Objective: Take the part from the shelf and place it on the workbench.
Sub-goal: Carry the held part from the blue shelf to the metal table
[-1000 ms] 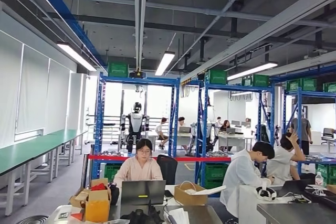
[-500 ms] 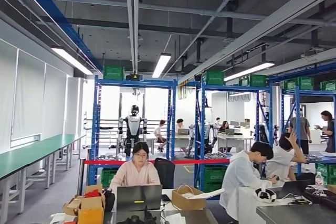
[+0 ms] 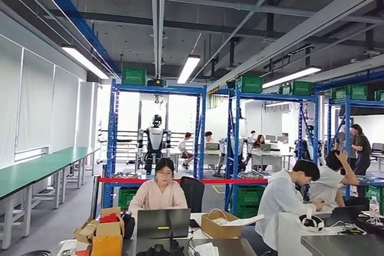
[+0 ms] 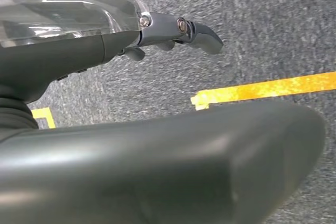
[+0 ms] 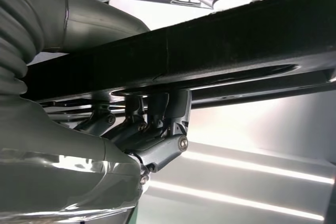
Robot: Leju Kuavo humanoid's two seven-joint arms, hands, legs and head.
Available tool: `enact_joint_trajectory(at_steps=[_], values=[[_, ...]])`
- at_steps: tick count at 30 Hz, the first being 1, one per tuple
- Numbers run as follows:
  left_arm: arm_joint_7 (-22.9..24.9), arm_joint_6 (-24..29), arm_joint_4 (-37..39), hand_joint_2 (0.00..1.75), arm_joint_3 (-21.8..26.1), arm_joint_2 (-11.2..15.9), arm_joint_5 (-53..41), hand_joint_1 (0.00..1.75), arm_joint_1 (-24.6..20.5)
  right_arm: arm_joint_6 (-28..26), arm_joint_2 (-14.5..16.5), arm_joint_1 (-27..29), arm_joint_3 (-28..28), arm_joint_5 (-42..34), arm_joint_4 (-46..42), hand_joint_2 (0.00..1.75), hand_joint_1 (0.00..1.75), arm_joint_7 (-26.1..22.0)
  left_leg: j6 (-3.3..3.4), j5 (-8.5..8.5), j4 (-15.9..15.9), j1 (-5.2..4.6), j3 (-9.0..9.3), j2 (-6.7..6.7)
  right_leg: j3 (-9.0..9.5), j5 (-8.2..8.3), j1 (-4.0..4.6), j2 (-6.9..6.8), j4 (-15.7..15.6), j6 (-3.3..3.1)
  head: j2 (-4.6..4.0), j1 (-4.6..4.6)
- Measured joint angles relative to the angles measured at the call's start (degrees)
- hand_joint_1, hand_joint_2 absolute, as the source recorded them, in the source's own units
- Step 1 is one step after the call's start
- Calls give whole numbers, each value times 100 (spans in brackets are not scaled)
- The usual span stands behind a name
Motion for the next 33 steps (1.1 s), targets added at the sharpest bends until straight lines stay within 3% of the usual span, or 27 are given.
enact_joint_trajectory(at_steps=[1, 4, 5, 6, 8, 10, 12, 15, 17, 19, 20, 21, 24, 25, 26, 30, 31, 33], values=[[-1, 0, 0, 175, 0, 0, 1, 0, -6, 0, -1, -3, -2, -3, -2, 175, 175, -1, 25, -23, -7, 6, 39, -1, -144, -93, -12, -2, 269, 30, 0, 1], [-1, 1, 0, 175, 0, 0, 0, 0, -15, 0, -8, 31, -11, -23, -2, 175, 175, -18, 56, -128, -8, 0, 138, -6, -836, -415, -37, -3, 1301, 81, -1, 0], [-1, 1, 0, 175, 0, 0, 0, 0, -11, -1, -11, 51, -16, -34, -2, 175, 175, -33, 54, -172, -8, -2, 185, -9, -986, -403, -39, -3, 1426, 78, -1, -1], [-1, 0, 0, 175, 0, 0, -5, 0, -8, -1, -13, 70, -27, -43, -5, 175, 175, -48, 48, -220, -8, -4, 248, -15, -1036, -273, -36, -2, 1343, 64, -1, -1], [-1, 0, 0, 175, 0, -6, -13, 0, -6, -3, -13, 93, -67, -59, -15, 175, 175, -66, 29, -327, -19, -1, 393, -27, -888, 256, -6, -2, 683, -4, -1, -1], [-3, 0, 0, 175, 0, -19, -26, 0, -20, -1, -11, 103, -114, -124, -21, 175, 175, -41, -5, -401, -61, 7, 499, -29, -735, 563, 51, -14, 106, -95, 1, -2], [-5, 0, 0, 175, 0, -26, -36, 0, -19, 3, -3, 120, -146, -225, -20, 175, 175, 9, -57, -412, -118, 4, 583, -13, -689, 575, 85, -13, -75, -173, 1, -3], [-11, -1, 0, 175, -1, -26, -46, 0, -22, 14, 26, 137, -166, -294, -22, 175, 175, 52, -107, -441, 15, -3, 625, 7, -472, 593, 44, 34, -258, -242, 1, -4], [-15, -1, 0, 175, -1, -24, -49, 0, -43, 15, 50, 137, -168, -285, -21, 175, 175, 61, -120, -603, 533, -1, 348, 8, -347, 551, 30, 52, -315, -274, 0, -4], [-18, 1, 0, 175, -1, -19, -49, 0, -38, -8, 62, 146, -168, -225, -3, 175, 175, 67, -142, -861, 1147, 0, -102, 8, -278, 478, 33, 78, -316, -297, 0, -4], [-19, 2, 0, 175, 0, -16, -49, 0, -28, -22, 63, 153, -167, -190, 10, 175, 175, 70, -157, -914, 1290, 3, -271, 8, -235, 436, 32, 97, -315, -296, -1, -4], [-22, 2, 0, 175, 0, -15, -48, 0, -21, -33, 63, 157, -167, -162, 22, 175, 175, 70, -176, -846, 1253, 8, -354, 8, -177, 388, 29, 114, -312, -288, -1, -4], [-31, 0, 1, 175, 1, -15, -47, 0, -11, -46, 63, 163, -166, -144, 38, 175, 175, 70, -224, -119, 390, 25, -209, 5, 23, 209, 21, 133, -287, -220, -1, -5], [-32, 0, 1, 175, 1, -15, -47, 0, -12, -49, 63, 161, -166, -142, 45, 175, 175, 70, -201, 23, 169, 17, -155, 3, 55, 158, 23, 136, -270, -186, -1, -5], [-33, 0, 1, 175, 1, -15, -47, 0, -10, -51, 63, 163, -164, -137, 53, 175, 175, 71, -165, 89, 56, 2, -133, 0, 68, 114, 25, 140, -257, -149, -1, -5], [-35, 0, 0, 175, 1, -15, -47, 0, -7, -57, 64, 152, -166, -127, 61, 175, 175, 74, -5, 42, 7, -11, -55, 2, 53, 23, 10, 117, -122, -13, 1, -3], [-36, 0, 0, 175, 1, -15, -47, 0, -11, -60, 65, 141, -169, -128, 61, 175, 175, 72, 18, 24, -4, 2, -9, 2, -59, -31, -1, 94, 94, 20, 1, -3], [-36, 0, 0, 175, 1, -14, -47, 0, -19, -61, 63, 132, -173, -129, 62, 175, 175, 70, 51, -44, -19, 6, 69, 5, -502, -246, -27, 54, 820, 76, -1, -4]])
